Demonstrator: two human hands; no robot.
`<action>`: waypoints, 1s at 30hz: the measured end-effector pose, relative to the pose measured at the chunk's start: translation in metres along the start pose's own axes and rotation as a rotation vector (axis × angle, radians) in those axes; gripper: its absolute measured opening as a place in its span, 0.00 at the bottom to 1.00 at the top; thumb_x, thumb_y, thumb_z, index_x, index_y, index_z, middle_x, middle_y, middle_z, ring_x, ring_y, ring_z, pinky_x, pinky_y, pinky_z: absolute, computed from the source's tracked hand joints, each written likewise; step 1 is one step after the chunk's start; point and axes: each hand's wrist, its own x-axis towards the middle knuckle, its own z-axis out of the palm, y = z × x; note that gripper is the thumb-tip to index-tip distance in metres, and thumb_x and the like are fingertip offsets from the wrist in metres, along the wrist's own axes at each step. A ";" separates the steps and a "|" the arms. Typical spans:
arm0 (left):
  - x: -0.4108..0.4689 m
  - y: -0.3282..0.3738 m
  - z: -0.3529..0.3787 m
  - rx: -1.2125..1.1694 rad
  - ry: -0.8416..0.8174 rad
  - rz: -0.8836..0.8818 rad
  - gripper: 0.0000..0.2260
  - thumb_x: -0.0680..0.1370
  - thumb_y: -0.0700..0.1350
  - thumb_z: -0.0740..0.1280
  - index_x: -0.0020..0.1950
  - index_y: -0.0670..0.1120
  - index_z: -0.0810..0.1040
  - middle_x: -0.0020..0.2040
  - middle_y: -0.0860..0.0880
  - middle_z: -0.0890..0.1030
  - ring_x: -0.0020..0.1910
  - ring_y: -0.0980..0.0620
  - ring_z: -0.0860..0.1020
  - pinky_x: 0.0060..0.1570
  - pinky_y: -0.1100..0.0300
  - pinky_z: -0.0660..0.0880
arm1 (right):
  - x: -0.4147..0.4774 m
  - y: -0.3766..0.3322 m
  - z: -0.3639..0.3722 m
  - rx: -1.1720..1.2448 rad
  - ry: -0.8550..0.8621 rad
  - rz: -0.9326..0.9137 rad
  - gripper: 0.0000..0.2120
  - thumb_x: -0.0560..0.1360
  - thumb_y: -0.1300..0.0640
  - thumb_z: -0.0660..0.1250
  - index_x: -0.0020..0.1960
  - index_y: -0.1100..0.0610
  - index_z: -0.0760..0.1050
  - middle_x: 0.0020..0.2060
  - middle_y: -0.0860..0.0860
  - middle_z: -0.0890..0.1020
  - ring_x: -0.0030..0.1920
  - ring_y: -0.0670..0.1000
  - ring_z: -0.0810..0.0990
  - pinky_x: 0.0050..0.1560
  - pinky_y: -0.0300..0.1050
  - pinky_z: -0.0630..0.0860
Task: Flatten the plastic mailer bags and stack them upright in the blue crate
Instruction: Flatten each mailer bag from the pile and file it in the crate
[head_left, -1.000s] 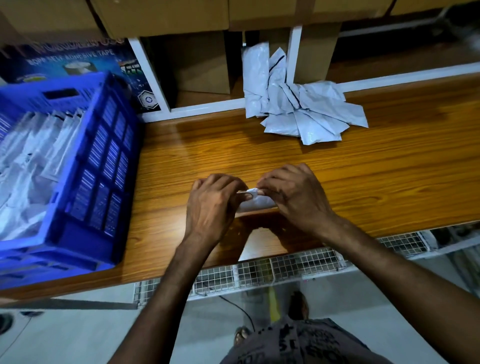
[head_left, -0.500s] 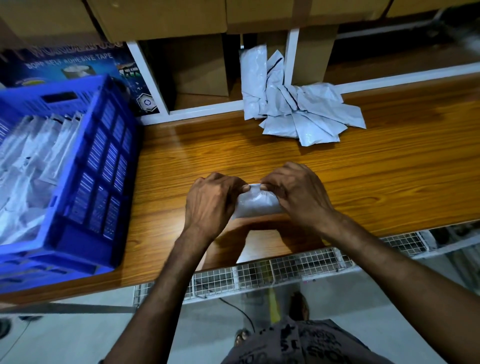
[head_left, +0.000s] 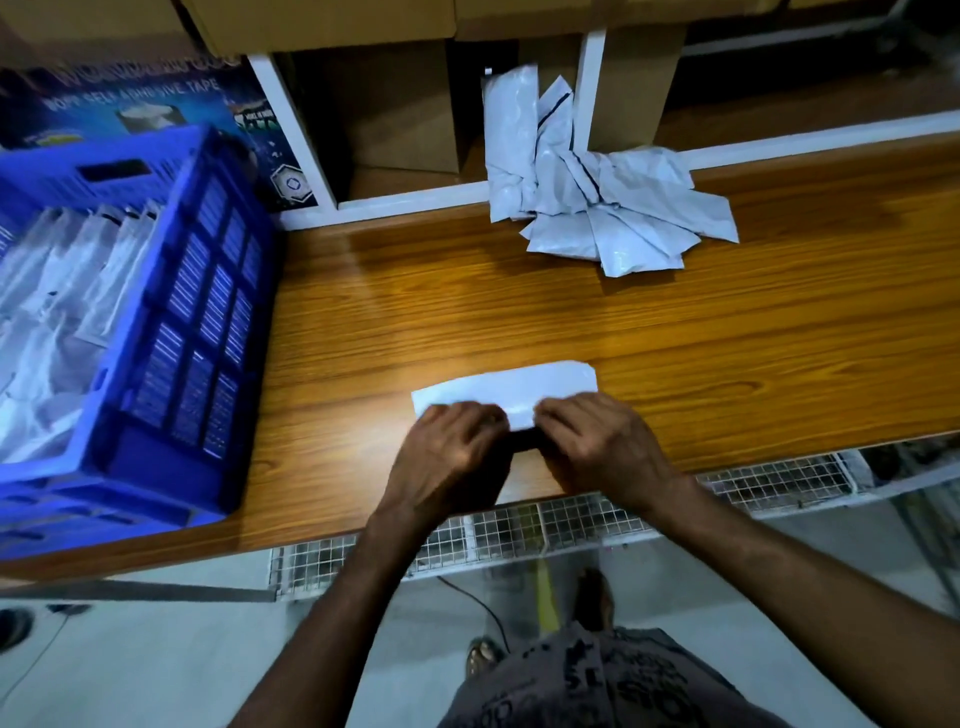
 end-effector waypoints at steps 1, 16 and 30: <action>-0.010 0.005 0.008 -0.003 -0.032 0.030 0.06 0.77 0.43 0.70 0.52 0.46 0.84 0.54 0.48 0.84 0.49 0.45 0.83 0.43 0.52 0.72 | -0.013 -0.006 0.003 0.007 -0.047 -0.003 0.07 0.77 0.65 0.66 0.52 0.62 0.83 0.52 0.57 0.84 0.45 0.59 0.83 0.45 0.51 0.80; 0.006 0.031 0.052 0.032 -0.261 -0.385 0.24 0.84 0.46 0.57 0.79 0.41 0.68 0.79 0.43 0.68 0.78 0.45 0.66 0.74 0.48 0.67 | -0.008 0.000 0.047 0.074 -0.389 0.325 0.27 0.82 0.57 0.62 0.79 0.59 0.63 0.79 0.55 0.64 0.80 0.53 0.60 0.77 0.53 0.63; 0.033 0.028 0.053 0.031 -0.394 -0.454 0.25 0.87 0.52 0.46 0.83 0.43 0.60 0.82 0.45 0.62 0.82 0.47 0.58 0.80 0.51 0.53 | 0.006 -0.006 0.030 0.114 -0.576 0.388 0.33 0.80 0.53 0.52 0.83 0.59 0.49 0.82 0.55 0.50 0.82 0.52 0.47 0.80 0.54 0.53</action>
